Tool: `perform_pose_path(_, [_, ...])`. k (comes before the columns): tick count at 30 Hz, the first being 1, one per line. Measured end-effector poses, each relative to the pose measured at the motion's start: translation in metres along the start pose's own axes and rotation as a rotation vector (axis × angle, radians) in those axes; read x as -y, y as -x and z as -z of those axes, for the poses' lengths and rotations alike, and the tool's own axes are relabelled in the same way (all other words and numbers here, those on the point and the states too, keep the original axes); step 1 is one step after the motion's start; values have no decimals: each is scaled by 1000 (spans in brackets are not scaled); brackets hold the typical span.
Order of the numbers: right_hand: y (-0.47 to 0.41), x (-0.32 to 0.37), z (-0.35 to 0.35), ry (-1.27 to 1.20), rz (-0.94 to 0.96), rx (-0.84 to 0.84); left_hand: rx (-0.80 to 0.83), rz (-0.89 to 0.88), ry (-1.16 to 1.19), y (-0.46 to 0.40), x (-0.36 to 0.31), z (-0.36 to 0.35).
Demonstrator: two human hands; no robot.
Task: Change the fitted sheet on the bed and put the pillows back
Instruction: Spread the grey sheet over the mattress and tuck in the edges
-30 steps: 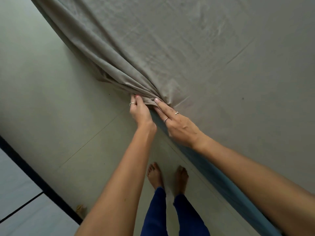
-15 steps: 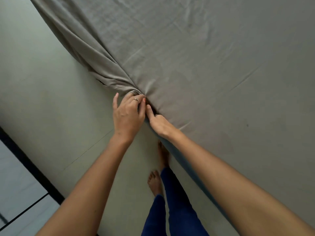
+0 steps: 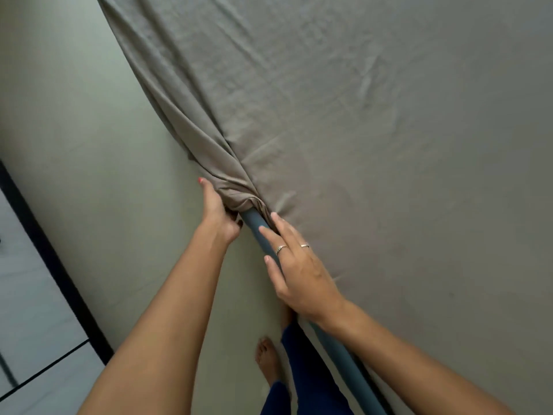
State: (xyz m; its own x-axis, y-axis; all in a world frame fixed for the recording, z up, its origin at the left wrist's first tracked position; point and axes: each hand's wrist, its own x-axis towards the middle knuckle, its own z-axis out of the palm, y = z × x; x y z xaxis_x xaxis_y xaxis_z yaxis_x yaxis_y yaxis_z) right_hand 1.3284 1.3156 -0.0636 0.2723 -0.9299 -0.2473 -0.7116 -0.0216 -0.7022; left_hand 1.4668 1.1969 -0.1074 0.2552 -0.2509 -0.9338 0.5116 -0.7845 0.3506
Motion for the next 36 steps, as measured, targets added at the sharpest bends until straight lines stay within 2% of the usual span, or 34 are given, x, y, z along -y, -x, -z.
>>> perform_pose_path(2, [-28, -1, 4, 14, 70, -49, -18, -148, 78, -8, -4, -14])
perform_pose_path(3, [-42, -1, 8, 11, 90, -75, -90, -239, 47, -11, -6, -18])
perform_pose_path(5, [-61, 0, 15, 6, 92, -107, -278, -503, -190, -4, -8, -22])
perform_pose_path(7, [-72, 0, 19, -19, 66, -91, -299, -804, -457, 10, -7, -24])
perform_pose_path(10, [-83, -2, 15, -133, 67, 43, -183, -1093, -775, 21, -16, -30])
perform_pose_path(13, [-87, 0, 6, -107, 86, 263, -320, -1170, -962, 11, -47, -34])
perform_pose_path(15, [-93, 6, -1, -75, 35, 362, -369, -1163, -1051, 6, -65, -28])
perform_pose_path(18, [-116, 22, -3, -196, -190, 413, -343, -1118, -1061, 2, -78, -10])
perform_pose_path(22, [-161, 31, -5, -359, -535, 424, -325, -1051, -972, -4, -69, 17])
perform_pose_path(26, [-176, 40, -16, -440, -659, 330, -312, -881, -922, -11, -58, 35])
perform_pose_path(29, [-167, 45, -11, -381, -588, 279, -265, -628, -757, -17, -52, 45])
perform_pose_path(33, [-123, 54, 3, -123, -178, 231, -116, -377, -392, -27, -56, 43])
perform_pose_path(36, [-107, 53, 6, -1, -3, 254, 1, -225, -202, -34, -73, 16])
